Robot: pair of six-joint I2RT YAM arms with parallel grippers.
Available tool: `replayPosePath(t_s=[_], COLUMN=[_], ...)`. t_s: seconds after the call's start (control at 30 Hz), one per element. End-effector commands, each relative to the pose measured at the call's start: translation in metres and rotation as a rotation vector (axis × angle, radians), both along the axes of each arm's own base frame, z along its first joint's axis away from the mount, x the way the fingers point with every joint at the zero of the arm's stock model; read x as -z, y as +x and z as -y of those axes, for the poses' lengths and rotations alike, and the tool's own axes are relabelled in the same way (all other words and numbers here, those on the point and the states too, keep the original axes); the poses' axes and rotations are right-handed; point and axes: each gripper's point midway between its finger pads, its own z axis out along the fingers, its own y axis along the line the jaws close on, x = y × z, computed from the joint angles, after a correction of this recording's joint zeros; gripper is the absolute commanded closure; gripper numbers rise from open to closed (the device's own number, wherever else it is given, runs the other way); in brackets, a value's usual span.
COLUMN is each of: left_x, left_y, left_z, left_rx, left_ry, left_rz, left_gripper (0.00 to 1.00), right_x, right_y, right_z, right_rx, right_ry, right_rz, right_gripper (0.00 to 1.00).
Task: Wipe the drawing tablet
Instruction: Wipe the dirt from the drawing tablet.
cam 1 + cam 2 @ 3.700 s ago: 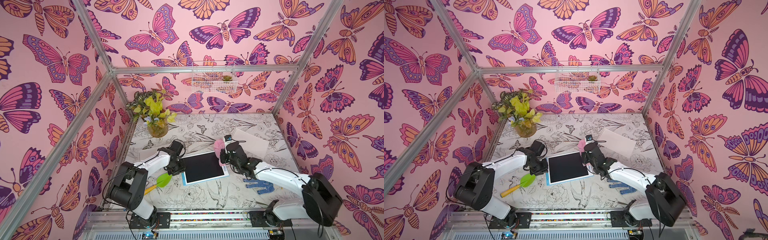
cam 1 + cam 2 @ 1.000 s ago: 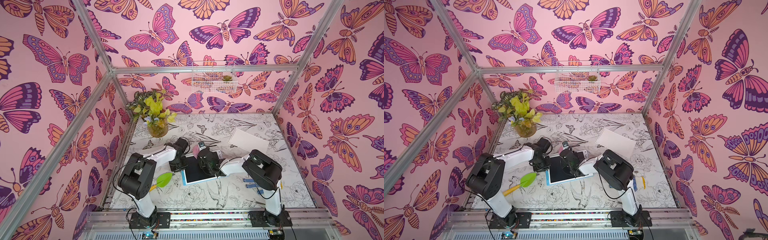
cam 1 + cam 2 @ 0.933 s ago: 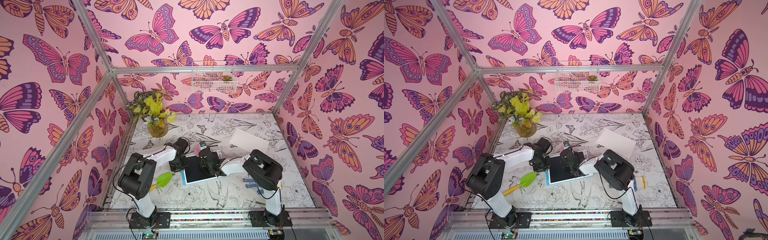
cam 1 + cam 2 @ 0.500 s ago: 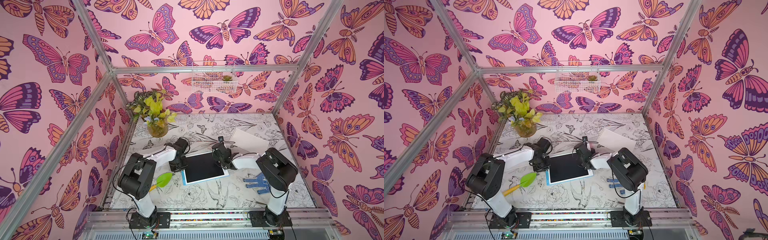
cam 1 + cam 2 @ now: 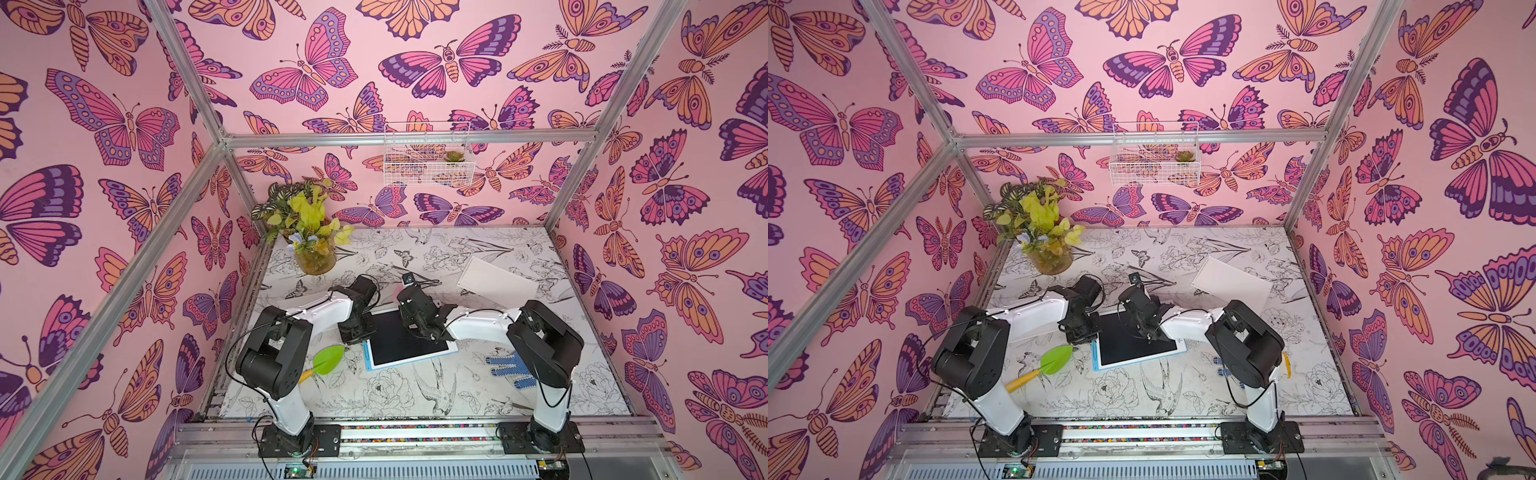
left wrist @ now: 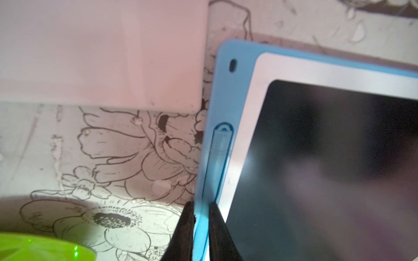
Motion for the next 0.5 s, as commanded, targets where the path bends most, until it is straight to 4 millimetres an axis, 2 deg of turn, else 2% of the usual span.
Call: replayPosePath(t_s=[0.0, 0.1, 0.17, 0.2, 0.23, 0.3, 0.4, 0.47], left_x=[0.033, 0.034, 0.034, 0.034, 0.034, 0.034, 0.034, 0.034], left_y=[-0.031, -0.032, -0.033, -0.033, -0.033, -0.033, -0.033, -0.032], left_z=[-0.016, -0.016, -0.017, -0.016, -0.016, -0.016, -0.016, -0.015], left_rx=[-0.018, -0.018, -0.016, -0.018, -0.016, -0.015, -0.016, -0.013], left_ry=[0.084, 0.085, 0.086, 0.085, 0.086, 0.086, 0.088, 0.085], left_rz=[-0.133, -0.136, -0.138, -0.138, -0.139, -0.137, -0.138, -0.135], left_gripper=[0.86, 0.86, 0.86, 0.86, 0.86, 0.86, 0.86, 0.86], right_x=[0.048, 0.069, 0.075, 0.075, 0.073, 0.071, 0.063, 0.059], right_y=[-0.02, -0.024, -0.027, -0.029, -0.03, -0.034, -0.043, -0.047], right_z=[0.037, 0.092, 0.125, 0.135, 0.137, 0.12, 0.071, 0.049], right_rx=[0.078, 0.229, 0.313, 0.335, 0.328, 0.258, 0.115, 0.071], right_ry=[-0.083, -0.107, -0.109, -0.11, -0.109, -0.086, -0.068, -0.022], right_rz=[-0.129, -0.219, -0.25, -0.244, -0.233, -0.215, -0.173, -0.168], right_gripper=[1.0, 1.0, 1.0, 1.0, 1.0, 1.0, 1.0, 1.0])
